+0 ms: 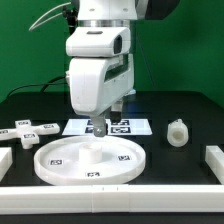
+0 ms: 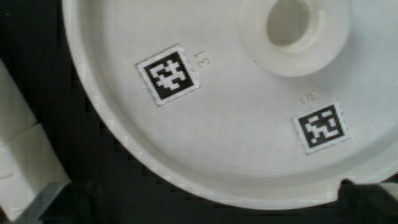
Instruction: Assemble round table
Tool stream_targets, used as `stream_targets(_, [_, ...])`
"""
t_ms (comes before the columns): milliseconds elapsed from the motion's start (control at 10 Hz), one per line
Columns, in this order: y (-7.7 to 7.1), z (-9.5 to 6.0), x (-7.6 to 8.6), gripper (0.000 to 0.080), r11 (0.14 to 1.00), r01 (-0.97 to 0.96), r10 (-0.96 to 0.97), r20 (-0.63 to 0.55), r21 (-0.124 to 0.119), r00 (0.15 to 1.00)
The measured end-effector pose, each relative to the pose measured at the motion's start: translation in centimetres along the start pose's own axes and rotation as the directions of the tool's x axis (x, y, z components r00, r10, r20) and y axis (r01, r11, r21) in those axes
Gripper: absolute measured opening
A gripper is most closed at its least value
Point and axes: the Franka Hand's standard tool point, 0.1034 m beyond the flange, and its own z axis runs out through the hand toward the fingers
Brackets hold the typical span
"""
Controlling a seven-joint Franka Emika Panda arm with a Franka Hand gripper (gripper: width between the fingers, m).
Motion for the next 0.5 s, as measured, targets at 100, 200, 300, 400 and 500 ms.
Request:
stream_targets(100, [0.1, 0.3, -0.8, 0.065, 1.0, 0.012, -0.012, 0.002, 0.006, 1.0])
stream_targets(200, [-0.1, 1.0, -1.8, 0.065, 0.999, 0.033, -0.033, -0.005, -0.009, 0.999])
stream_targets(300, [-1.0, 2.0, -3.2, 0.065, 0.999, 0.047, -0.047, -0.007, -0.009, 0.999])
stream_targets(400, [-1.4, 2.5, -3.9, 0.065, 0.999, 0.037, -0.037, -0.005, 0.004, 0.999])
stream_targets(500, [-1.5, 3.1, -4.4, 0.065, 0.999, 0.032, -0.032, -0.004, 0.011, 0.999])
